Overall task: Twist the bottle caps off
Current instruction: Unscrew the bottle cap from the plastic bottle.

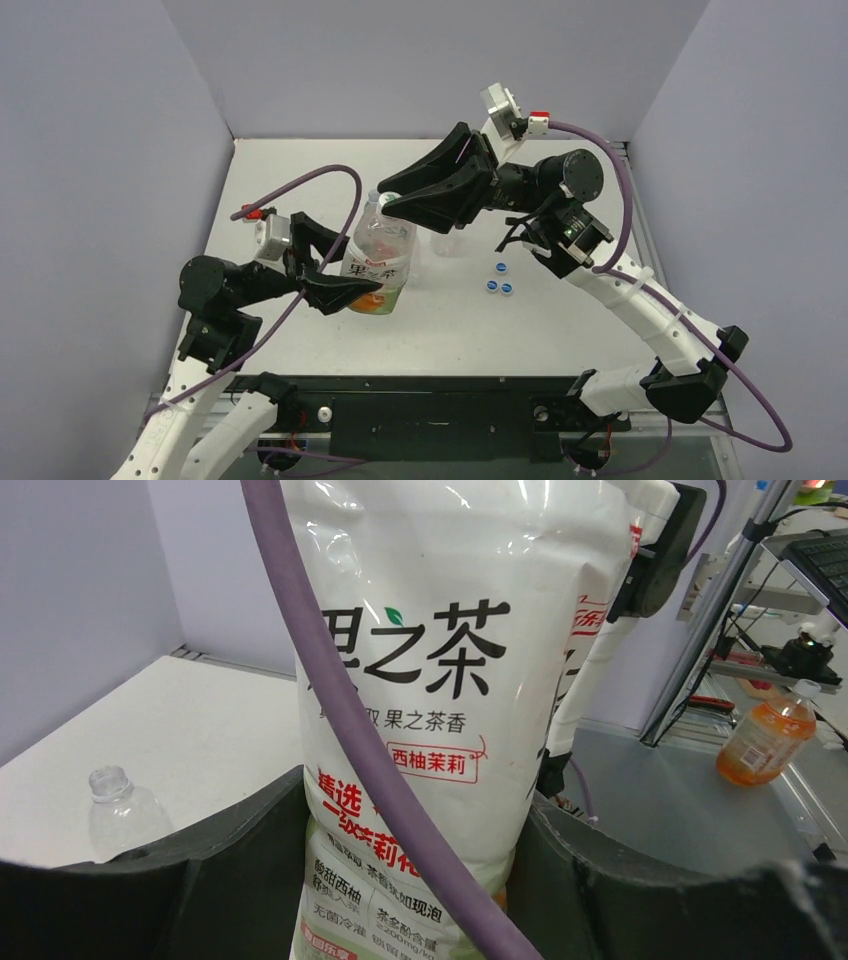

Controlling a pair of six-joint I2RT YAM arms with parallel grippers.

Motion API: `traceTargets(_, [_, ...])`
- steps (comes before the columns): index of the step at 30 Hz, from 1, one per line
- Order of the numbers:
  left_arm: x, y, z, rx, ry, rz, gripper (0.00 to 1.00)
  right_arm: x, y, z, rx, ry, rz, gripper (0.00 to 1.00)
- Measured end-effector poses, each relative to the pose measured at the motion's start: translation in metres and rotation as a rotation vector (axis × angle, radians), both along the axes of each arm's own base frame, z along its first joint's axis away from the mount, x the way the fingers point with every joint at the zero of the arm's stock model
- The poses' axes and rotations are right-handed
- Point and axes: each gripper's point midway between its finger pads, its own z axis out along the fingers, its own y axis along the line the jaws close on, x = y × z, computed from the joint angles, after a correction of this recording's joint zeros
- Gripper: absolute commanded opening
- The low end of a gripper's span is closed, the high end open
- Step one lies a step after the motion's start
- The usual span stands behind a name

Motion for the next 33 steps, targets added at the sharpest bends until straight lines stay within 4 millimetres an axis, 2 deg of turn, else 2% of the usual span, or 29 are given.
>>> traceTargets(3, [-0.007, -0.001, 0.002, -0.001, -0.008, -0.036, 0.00, -0.012, -0.001, 0.003, 0.014, -0.012, 0.080, 0.00])
traceTargets(9, [-0.013, -0.002, -0.001, 0.013, -0.002, -0.069, 0.00, -0.016, -0.004, -0.004, -0.013, -0.035, 0.117, 0.00])
traceTargets(11, [-0.013, -0.003, -0.003, 0.018, 0.006, -0.075, 0.00, -0.015, -0.005, -0.006, -0.024, -0.041, 0.116, 0.20])
traceTargets(12, [-0.013, -0.003, -0.004, 0.021, 0.011, -0.076, 0.00, -0.014, -0.005, -0.007, -0.031, -0.043, 0.111, 0.41])
traceTargets(13, [-0.013, -0.003, -0.005, 0.023, 0.017, -0.076, 0.00, -0.013, -0.005, -0.009, -0.039, -0.045, 0.105, 0.49])
traceTargets(14, [-0.012, -0.003, -0.005, 0.025, 0.020, -0.075, 0.00, -0.011, -0.005, -0.010, -0.050, -0.043, 0.095, 0.61])
traceTargets(15, [-0.011, -0.003, -0.006, 0.027, 0.021, -0.074, 0.00, -0.009, -0.005, -0.011, -0.059, -0.042, 0.081, 0.70])
traceTargets(17, [-0.010, -0.003, -0.008, 0.031, 0.022, -0.070, 0.00, -0.002, -0.004, -0.015, -0.081, -0.036, 0.034, 0.77])
traceTargets(22, [-0.005, -0.003, -0.009, 0.031, 0.018, -0.041, 0.00, 0.010, -0.013, -0.015, -0.077, -0.037, -0.077, 0.80])
traceTargets(27, [0.000, -0.002, -0.014, 0.036, 0.013, -0.016, 0.00, 0.011, -0.033, 0.007, -0.011, -0.057, -0.171, 0.81])
traceTargets(30, [0.012, 0.000, -0.017, 0.038, 0.009, 0.045, 0.00, 0.009, -0.042, 0.018, 0.048, -0.064, -0.226, 0.81])
traceTargets(33, [0.029, 0.004, -0.020, 0.039, 0.003, 0.138, 0.00, 0.016, -0.044, 0.026, 0.076, -0.027, -0.334, 0.75])
